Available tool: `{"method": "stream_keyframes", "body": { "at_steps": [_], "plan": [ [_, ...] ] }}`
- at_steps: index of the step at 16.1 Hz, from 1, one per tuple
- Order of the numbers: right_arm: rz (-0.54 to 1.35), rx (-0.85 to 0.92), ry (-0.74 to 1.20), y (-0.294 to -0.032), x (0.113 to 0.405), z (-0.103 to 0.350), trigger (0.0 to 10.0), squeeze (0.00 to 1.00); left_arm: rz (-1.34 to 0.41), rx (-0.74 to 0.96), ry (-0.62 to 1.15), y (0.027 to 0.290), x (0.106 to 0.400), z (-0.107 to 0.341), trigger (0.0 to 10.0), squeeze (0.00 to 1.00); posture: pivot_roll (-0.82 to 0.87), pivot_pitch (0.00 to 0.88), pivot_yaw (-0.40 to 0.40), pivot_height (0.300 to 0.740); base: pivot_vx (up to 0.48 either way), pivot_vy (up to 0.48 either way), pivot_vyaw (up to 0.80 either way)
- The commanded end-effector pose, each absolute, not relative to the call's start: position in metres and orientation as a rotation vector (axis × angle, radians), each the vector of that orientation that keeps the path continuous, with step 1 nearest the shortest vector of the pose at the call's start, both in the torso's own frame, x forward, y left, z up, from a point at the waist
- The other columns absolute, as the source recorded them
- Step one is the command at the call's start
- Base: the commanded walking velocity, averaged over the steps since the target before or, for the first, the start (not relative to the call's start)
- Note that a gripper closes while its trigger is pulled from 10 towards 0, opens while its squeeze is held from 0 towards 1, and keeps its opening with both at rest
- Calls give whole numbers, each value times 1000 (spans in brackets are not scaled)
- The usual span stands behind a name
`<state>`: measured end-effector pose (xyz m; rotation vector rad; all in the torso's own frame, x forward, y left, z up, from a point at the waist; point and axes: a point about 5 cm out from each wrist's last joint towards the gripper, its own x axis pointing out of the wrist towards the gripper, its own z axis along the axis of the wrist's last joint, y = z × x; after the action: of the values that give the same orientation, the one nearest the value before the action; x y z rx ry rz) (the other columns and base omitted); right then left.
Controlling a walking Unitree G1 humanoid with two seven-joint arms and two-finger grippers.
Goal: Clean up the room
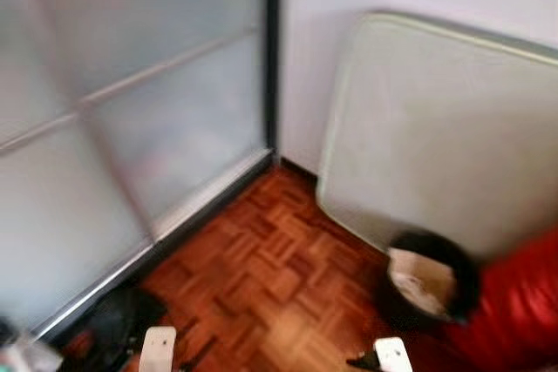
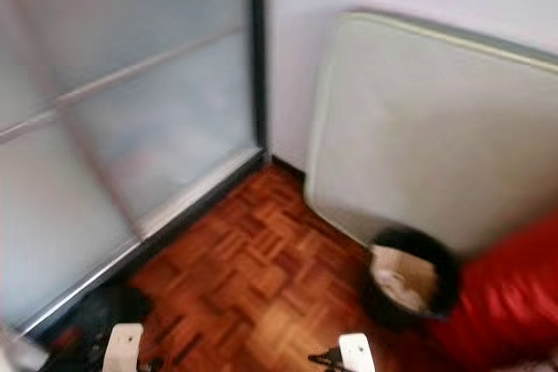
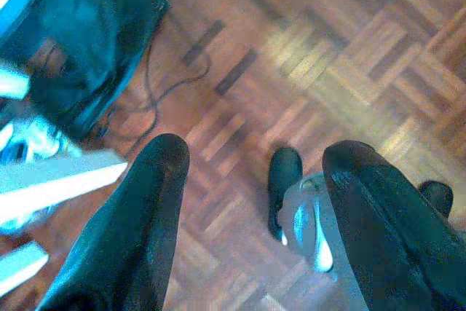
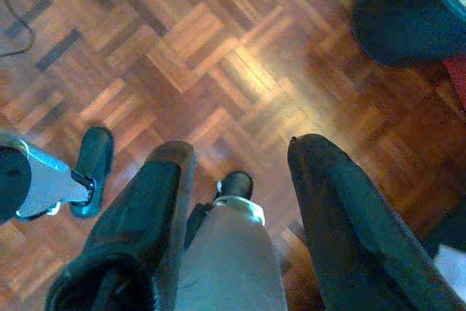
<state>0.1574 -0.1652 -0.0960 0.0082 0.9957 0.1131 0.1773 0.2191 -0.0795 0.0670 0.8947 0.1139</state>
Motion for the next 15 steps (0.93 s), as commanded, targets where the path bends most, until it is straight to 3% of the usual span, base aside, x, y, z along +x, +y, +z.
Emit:
{"method": "stream_keyframes", "body": {
  "at_steps": [1, 4, 15],
  "plan": [
    [94, 13, 1017, -170, 152, -98, 10000, 0, 108, 58, 891, 215, 179, -80, 10000, 0, 0, 39, -47, 740, 0, 0, 0],
    [88, 18, 1018, -170, 152, -98, 10000, 0, 106, 58, 891, 214, 179, -80, 10000, 0, 0, 41, -48, 740, 0, 0, 0],
    [94, 30, 1017, -170, 151, -98, 10000, 0, 100, 60, 874, 210, 184, -78, 10000, 0, 0, 41, -46, 740, 264, 0, 0]
  ]
}}
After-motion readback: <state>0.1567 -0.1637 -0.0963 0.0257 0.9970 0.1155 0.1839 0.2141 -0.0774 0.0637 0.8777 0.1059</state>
